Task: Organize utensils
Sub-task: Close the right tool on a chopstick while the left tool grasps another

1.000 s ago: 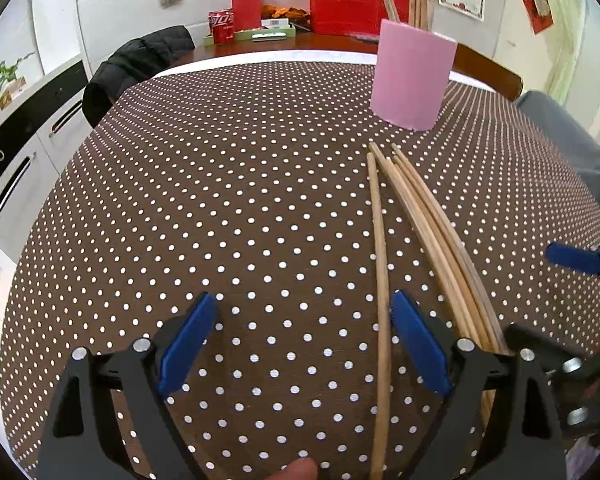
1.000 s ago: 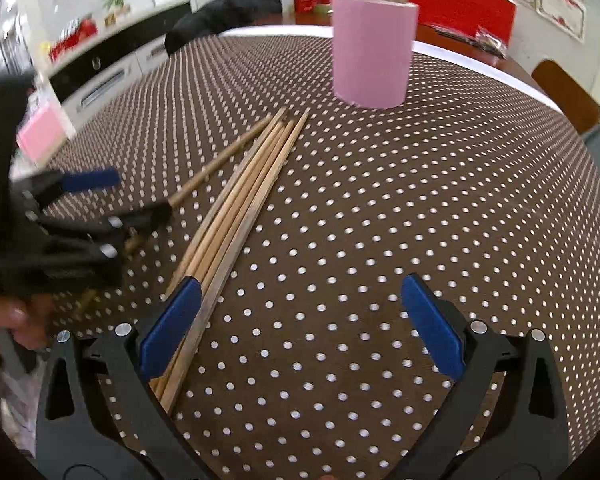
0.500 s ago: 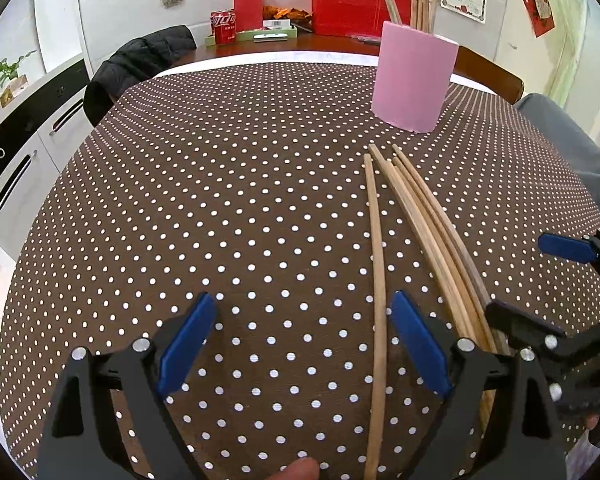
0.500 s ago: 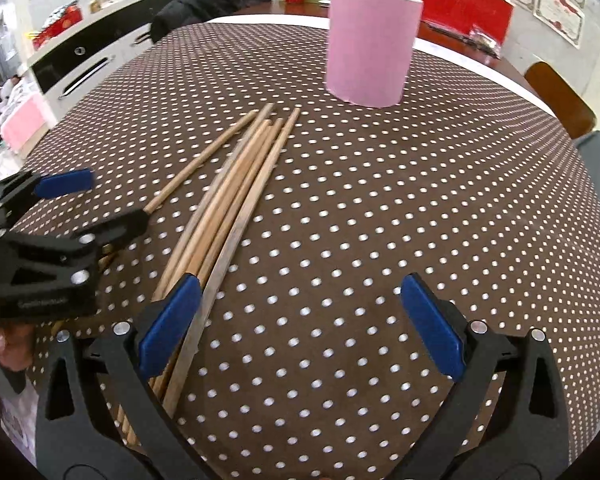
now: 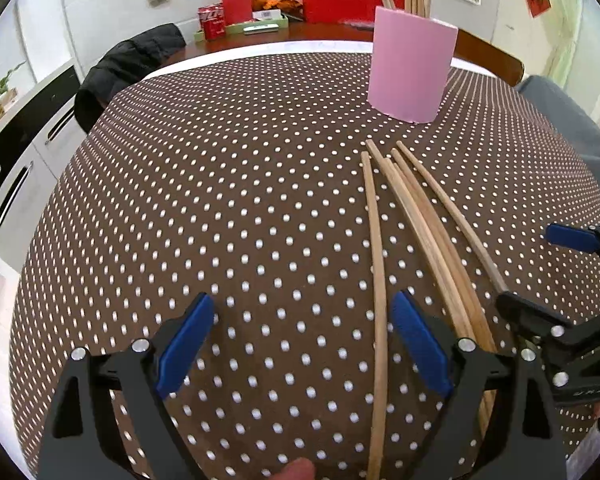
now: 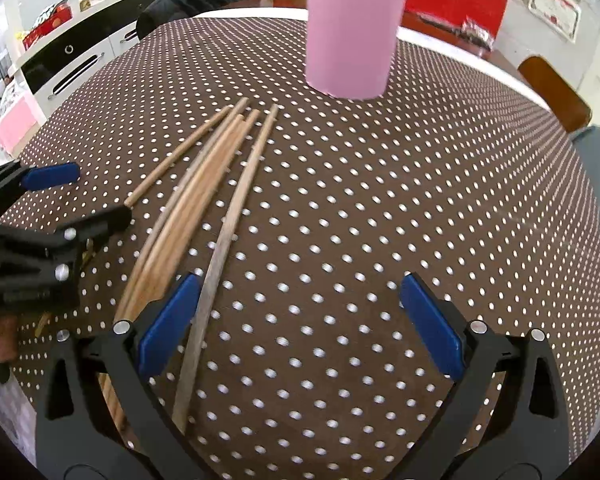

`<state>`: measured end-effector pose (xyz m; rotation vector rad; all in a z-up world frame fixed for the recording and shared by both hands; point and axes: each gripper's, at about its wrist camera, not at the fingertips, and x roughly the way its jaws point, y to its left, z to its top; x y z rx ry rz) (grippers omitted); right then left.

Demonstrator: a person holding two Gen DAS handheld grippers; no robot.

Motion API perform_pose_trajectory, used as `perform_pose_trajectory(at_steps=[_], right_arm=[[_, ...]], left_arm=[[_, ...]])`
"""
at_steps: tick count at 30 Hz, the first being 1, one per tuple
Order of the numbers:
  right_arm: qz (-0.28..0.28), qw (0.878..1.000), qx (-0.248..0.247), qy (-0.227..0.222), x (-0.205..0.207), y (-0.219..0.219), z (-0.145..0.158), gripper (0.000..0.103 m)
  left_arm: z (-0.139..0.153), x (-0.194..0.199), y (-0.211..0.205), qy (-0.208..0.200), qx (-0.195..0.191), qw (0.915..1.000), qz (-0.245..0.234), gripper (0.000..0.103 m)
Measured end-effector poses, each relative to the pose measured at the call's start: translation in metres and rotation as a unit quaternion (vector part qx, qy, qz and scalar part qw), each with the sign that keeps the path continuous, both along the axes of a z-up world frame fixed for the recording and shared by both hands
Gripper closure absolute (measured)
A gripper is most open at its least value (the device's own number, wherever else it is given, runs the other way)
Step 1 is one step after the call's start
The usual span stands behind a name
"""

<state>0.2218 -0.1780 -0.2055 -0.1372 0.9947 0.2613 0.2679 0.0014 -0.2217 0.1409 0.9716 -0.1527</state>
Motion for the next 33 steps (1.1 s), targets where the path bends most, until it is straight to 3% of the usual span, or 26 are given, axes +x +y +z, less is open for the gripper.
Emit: perform_pose_trajectory(at_steps=[4, 6, 7, 8, 10, 11, 12, 14, 20, 23, 28, 33], right_arm=[[0.008, 1.0, 0.003, -0.001, 0.015, 0.004, 0.003, 0.013], [0.015, 1.0, 0.007, -0.005, 0.025, 0.009, 0.003, 0.018], [0.019, 1.0, 0.007, -0.008, 0.027, 0.011, 0.004, 0.029], [0.022, 1.0, 0.007, -0.011, 0.029, 0.014, 0.006, 0.045], [0.037, 0.999, 0.004, -0.014, 0.028, 0.019, 0.009, 0.066], [0.046, 0.999, 0.001, -0.013, 0.027, 0.022, 0.009, 0.07], [0.051, 0.999, -0.002, -0.013, 0.027, 0.023, 0.009, 0.072], [0.053, 0.999, 0.0, -0.01, 0.027, 0.019, 0.009, 0.093], [0.038, 0.998, 0.04, -0.004, 0.022, -0.005, 0.008, 0.094], [0.034, 0.999, 0.031, -0.005, 0.02, -0.002, 0.008, 0.093], [0.039, 0.999, 0.009, -0.011, 0.022, 0.011, 0.01, 0.093], [0.028, 0.998, 0.062, -0.013, 0.017, -0.002, 0.013, 0.097]], left_arm=[[0.003, 0.015, -0.011, 0.002, 0.022, 0.9992, -0.033, 0.014], [0.003, 0.02, -0.012, 0.007, 0.015, 0.999, -0.042, 0.021], [0.004, 0.021, -0.009, 0.018, -0.011, 0.9985, -0.05, 0.03], [0.005, 0.022, -0.008, 0.016, -0.01, 0.9984, -0.054, 0.041], [0.008, 0.018, -0.008, 0.013, -0.01, 0.9969, -0.077, 0.059], [0.009, 0.017, -0.009, 0.013, -0.009, 0.9962, -0.085, 0.071], [0.01, 0.016, -0.01, 0.014, -0.009, 0.9954, -0.094, 0.077], [0.01, 0.014, -0.01, 0.016, -0.01, 0.9948, -0.1, 0.095], [0.01, 0.01, -0.003, 0.015, -0.036, 0.9956, -0.085, 0.098], [0.008, 0.007, -0.004, 0.015, -0.036, 0.9961, -0.079, 0.098], [0.008, 0.012, -0.015, 0.014, -0.001, 0.9959, -0.09, 0.095], [0.011, 0.017, -0.005, 0.014, -0.056, 0.9952, -0.078, 0.098]])
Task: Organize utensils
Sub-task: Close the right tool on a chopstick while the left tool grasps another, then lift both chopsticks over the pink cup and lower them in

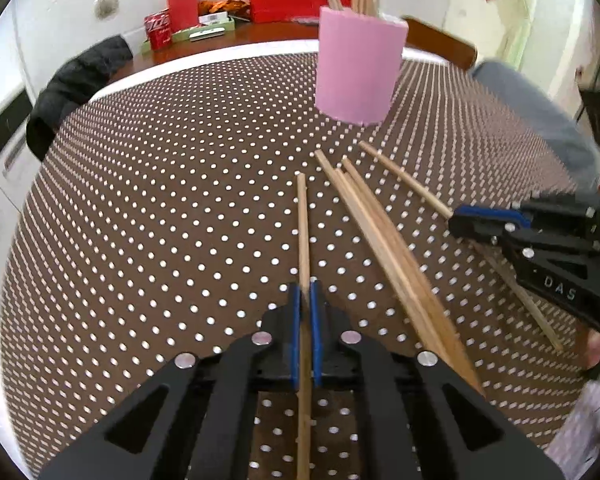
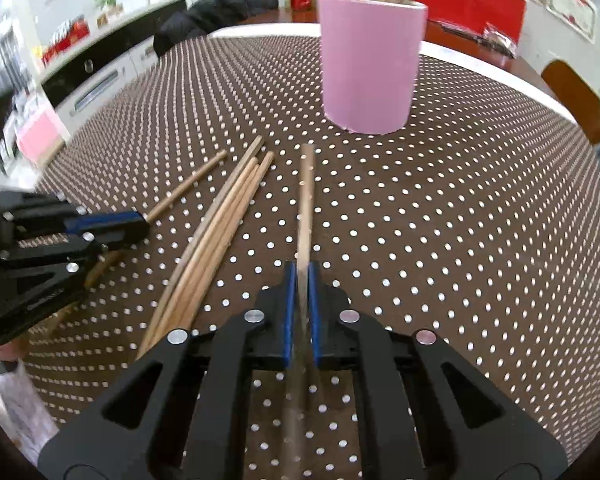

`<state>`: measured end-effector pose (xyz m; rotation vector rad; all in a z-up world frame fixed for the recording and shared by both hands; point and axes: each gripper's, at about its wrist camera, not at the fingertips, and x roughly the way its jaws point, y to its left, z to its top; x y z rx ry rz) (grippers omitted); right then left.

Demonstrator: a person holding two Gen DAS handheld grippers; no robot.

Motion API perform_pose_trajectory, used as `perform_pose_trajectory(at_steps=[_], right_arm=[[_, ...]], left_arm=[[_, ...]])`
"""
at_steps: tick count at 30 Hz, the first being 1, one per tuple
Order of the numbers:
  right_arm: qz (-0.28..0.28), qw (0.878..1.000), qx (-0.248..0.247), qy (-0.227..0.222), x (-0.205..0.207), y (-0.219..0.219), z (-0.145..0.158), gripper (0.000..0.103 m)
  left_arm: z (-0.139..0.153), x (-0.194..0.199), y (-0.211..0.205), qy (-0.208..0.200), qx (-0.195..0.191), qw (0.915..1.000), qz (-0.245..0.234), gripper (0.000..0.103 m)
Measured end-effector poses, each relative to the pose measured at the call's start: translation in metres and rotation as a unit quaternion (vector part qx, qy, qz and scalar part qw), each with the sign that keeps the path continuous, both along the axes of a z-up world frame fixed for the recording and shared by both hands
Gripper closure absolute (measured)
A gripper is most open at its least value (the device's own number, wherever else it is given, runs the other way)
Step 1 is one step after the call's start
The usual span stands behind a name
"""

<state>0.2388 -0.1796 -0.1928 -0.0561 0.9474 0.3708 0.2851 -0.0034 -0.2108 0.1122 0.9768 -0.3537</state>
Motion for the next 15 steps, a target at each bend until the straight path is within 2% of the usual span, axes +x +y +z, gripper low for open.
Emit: perform_pose_trajectory(at_steps=[5, 9, 15], right_arm=[[-0.002, 0.996, 0.08, -0.039, -0.014, -0.025, 0.022, 0.097], [-0.003, 0.988, 0.132, -0.074, -0.02, -0.039, 0.045, 0.097], [-0.013, 0.972, 0.187, -0.143, -0.021, -0.056, 0.085, 0.097]], left_arm=[[0.019, -0.008, 0.009, -0.041, -0.048, 0.9976, 0.027, 0.098], [0.045, -0.011, 0.016, -0.089, -0.087, 0.991, 0.049, 0.098], [0.094, -0.01, 0.012, -0.174, -0.148, 0.9718, 0.06, 0.098]])
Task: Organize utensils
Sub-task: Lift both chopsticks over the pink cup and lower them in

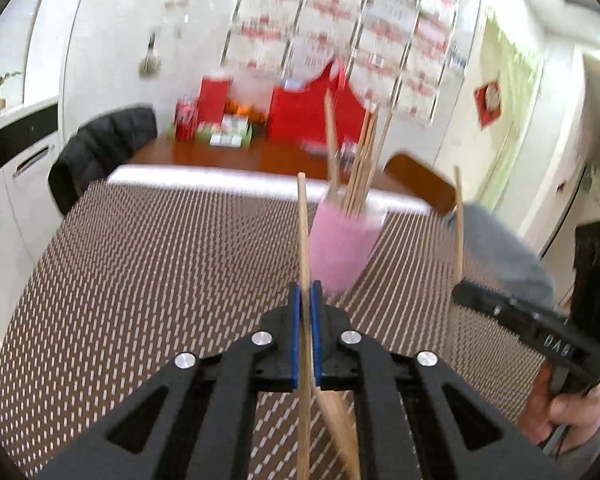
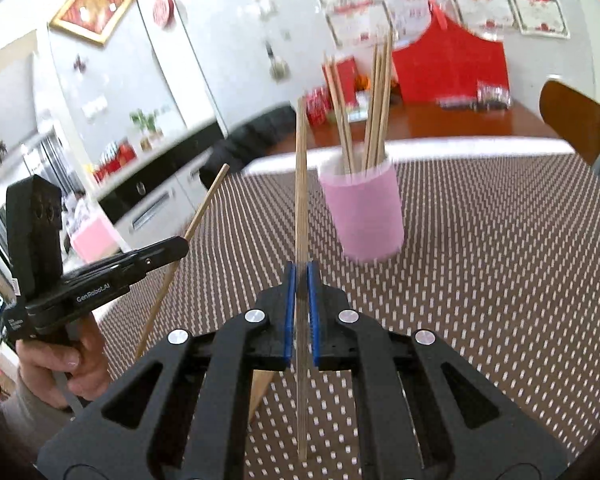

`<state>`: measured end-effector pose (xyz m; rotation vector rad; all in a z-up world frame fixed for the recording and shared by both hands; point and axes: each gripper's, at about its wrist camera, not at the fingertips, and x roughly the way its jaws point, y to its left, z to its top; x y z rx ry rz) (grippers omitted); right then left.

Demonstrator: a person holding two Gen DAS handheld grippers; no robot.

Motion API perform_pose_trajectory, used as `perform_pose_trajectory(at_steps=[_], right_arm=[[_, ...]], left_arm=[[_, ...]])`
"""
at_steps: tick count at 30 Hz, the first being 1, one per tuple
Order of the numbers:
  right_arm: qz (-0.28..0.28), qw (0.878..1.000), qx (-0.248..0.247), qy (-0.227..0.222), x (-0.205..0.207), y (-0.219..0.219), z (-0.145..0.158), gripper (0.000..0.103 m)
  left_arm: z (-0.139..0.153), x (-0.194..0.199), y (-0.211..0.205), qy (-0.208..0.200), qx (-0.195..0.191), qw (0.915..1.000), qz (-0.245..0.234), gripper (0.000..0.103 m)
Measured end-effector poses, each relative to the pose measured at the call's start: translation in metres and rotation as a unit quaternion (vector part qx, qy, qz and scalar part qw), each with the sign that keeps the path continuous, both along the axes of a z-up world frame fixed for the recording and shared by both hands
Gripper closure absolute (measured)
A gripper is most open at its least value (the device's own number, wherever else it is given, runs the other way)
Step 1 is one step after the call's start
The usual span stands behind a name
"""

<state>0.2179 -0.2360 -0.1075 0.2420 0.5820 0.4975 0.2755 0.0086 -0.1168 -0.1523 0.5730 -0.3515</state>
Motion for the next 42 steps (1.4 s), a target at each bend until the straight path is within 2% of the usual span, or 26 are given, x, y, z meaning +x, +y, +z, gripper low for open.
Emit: perform_pose_trajectory(at_steps=[4, 8, 13, 20, 23, 29, 37, 40, 42], right_arm=[[-0.007, 0.999, 0.019, -0.029, 0.01, -0.008, 0.022, 0.097], [-0.013, 0.998, 0.026, -0.062, 0.024, -0.015, 0.047, 0.097], [-0.017, 0.994, 0.026, -0.1, 0.045, -0.018, 0.082, 0.097], [-0.035, 0.989, 0.019, -0.141, 0.085, -0.026, 0.126, 0.097], [-0.041, 0.988, 0.011, -0.151, 0.101, -0.027, 0.134, 0.097], [-0.046, 0.988, 0.006, -0.147, 0.129, -0.029, 0.131, 0.097], [-0.045, 0.992, -0.004, -0.121, 0.151, -0.028, 0.106, 0.097], [-0.042, 0.994, -0.011, -0.101, 0.157, -0.026, 0.093, 0.096], [-0.039, 0.996, -0.011, -0.085, 0.159, -0.025, 0.084, 0.095]], left_arm=[[0.032, 0.015, -0.01, -0.068, -0.029, 0.9972, -0.009, 0.098], [0.057, 0.027, -0.021, -0.114, -0.055, 0.9918, -0.02, 0.098], [0.091, 0.048, -0.037, -0.181, -0.085, 0.9791, -0.039, 0.098], [0.113, 0.095, -0.059, -0.229, -0.133, 0.9625, -0.06, 0.098], [0.109, 0.118, -0.066, -0.228, -0.147, 0.9603, -0.066, 0.098], [0.086, 0.154, -0.072, -0.213, -0.147, 0.9643, -0.054, 0.098], [0.049, 0.178, -0.082, -0.197, -0.141, 0.9693, -0.044, 0.098], [0.032, 0.18, -0.084, -0.18, -0.125, 0.9751, -0.03, 0.098], [0.024, 0.177, -0.08, -0.166, -0.118, 0.9787, -0.03, 0.092]])
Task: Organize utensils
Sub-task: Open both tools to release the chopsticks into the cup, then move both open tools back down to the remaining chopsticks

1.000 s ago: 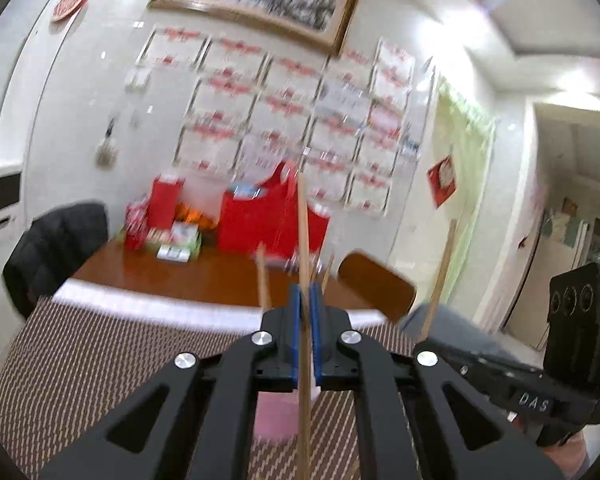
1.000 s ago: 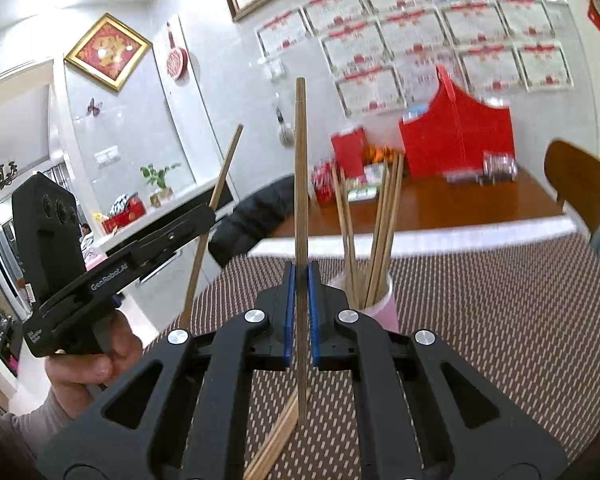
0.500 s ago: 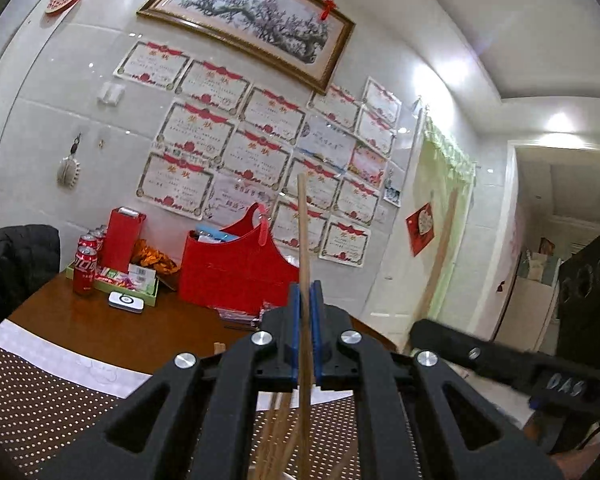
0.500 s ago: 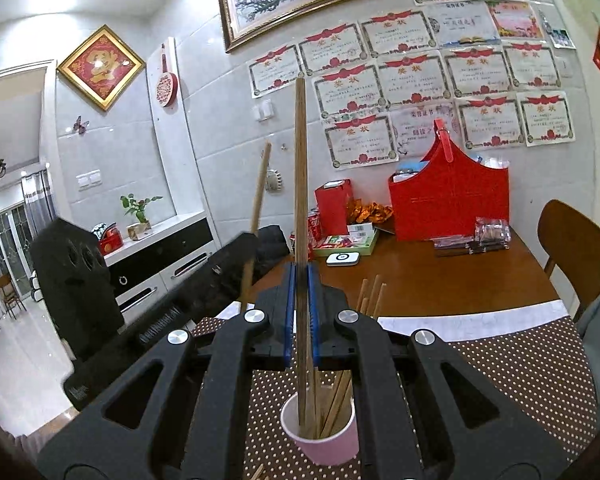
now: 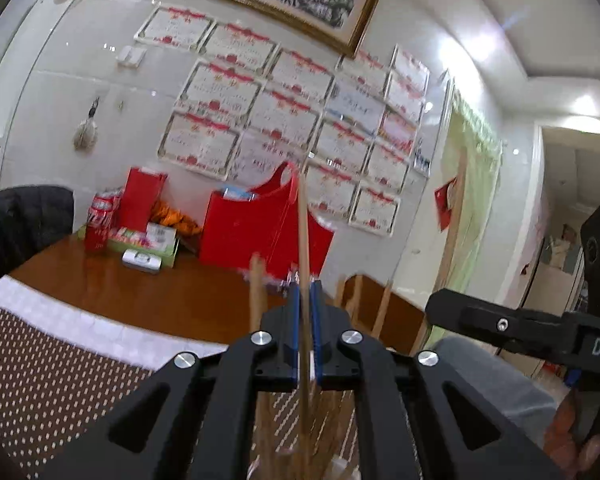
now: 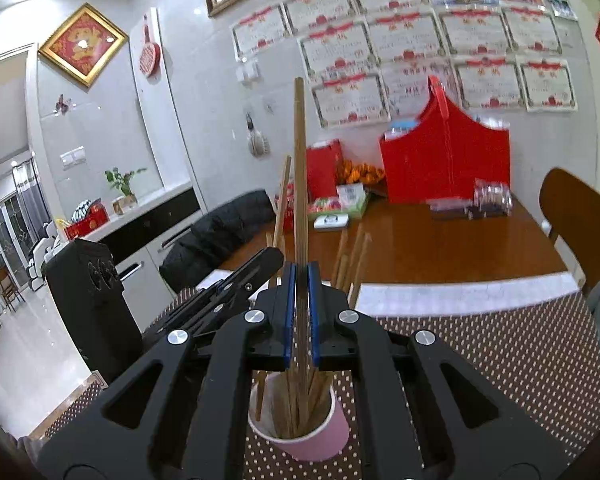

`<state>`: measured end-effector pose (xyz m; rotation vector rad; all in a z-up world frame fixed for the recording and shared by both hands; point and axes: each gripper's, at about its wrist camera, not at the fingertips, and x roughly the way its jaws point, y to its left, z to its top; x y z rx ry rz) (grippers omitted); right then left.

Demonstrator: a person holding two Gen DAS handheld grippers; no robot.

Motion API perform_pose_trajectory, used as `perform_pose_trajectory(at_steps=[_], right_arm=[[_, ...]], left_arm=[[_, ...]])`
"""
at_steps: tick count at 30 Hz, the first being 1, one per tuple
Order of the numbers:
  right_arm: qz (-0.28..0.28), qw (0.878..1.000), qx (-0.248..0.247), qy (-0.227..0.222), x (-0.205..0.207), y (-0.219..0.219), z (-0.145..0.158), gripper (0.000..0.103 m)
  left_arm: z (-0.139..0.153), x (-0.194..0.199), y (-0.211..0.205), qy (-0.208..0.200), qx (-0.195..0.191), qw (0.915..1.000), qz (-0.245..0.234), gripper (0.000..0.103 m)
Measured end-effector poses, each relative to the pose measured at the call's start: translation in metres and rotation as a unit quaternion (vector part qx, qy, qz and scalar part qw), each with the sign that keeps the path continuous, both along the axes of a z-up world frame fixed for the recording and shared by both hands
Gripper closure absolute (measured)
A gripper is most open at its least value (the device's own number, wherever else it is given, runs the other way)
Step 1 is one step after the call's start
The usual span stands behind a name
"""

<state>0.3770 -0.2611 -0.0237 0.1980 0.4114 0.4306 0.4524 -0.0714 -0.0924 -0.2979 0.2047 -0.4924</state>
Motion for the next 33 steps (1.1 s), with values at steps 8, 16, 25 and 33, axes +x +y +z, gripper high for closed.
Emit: perform_pose_trajectory(at_steps=[8, 16, 25, 33], right_arm=[[-0.027, 0.998, 0.061, -0.004, -0.024, -0.028, -0.003, 0.006], [-0.065, 0.996, 0.056, 0.01, -0.053, -0.033, 0.007, 0.006], [-0.084, 0.995, 0.056, 0.02, -0.103, -0.04, 0.008, 0.006], [-0.089, 0.995, 0.04, 0.036, -0.148, -0.044, 0.001, 0.006]], left_arm=[[0.025, -0.047, 0.027, -0.018, 0.043, 0.998, 0.044, 0.019], [0.055, -0.096, 0.044, 0.006, 0.11, 0.99, 0.088, 0.014], [0.063, -0.154, 0.063, 0.027, 0.149, 0.9811, 0.12, 0.014], [0.057, -0.194, 0.078, 0.055, 0.154, 0.9785, 0.126, 0.014]])
